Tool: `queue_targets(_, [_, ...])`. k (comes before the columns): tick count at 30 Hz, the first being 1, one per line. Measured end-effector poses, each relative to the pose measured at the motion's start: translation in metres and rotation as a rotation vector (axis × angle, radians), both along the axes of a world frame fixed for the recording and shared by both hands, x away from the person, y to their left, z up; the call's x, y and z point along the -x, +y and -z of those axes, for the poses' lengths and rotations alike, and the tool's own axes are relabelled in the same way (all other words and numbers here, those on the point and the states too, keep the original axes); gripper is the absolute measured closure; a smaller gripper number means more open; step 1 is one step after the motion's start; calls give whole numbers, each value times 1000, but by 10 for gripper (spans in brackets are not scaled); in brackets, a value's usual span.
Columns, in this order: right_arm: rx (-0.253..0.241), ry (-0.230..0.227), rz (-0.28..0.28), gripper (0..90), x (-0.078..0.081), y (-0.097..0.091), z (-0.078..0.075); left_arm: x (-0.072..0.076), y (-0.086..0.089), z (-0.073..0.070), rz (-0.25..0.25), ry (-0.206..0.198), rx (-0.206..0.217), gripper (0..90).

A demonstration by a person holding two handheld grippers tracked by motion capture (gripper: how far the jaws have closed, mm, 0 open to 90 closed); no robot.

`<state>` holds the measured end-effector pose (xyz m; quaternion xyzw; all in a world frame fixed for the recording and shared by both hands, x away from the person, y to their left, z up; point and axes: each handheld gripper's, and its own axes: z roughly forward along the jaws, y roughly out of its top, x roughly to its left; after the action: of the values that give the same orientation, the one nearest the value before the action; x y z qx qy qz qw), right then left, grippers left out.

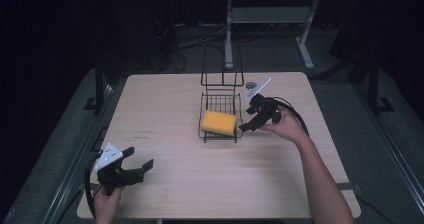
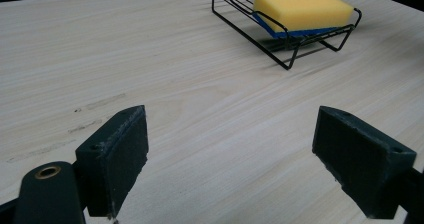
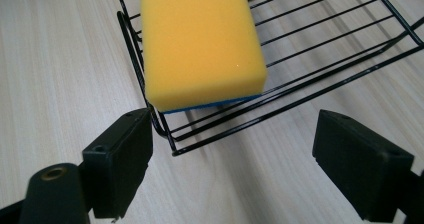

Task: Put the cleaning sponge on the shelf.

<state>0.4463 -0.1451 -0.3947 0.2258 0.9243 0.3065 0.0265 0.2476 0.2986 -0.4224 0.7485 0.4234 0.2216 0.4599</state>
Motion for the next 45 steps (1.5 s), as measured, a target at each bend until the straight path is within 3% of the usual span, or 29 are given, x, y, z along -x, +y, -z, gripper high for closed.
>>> queue_targets(9, [34, 4, 16, 160, 3, -8, 1, 0, 0, -1, 2, -5, 5, 141])
queue_targets(31, [63, 27, 90, 159, 9, -34, 9, 2, 0, -1, 3, -6, 2, 141])
queue_targets(45, [55, 21, 107, 158, 21, -53, 9, 1, -2, -1, 4, -3, 0, 140])
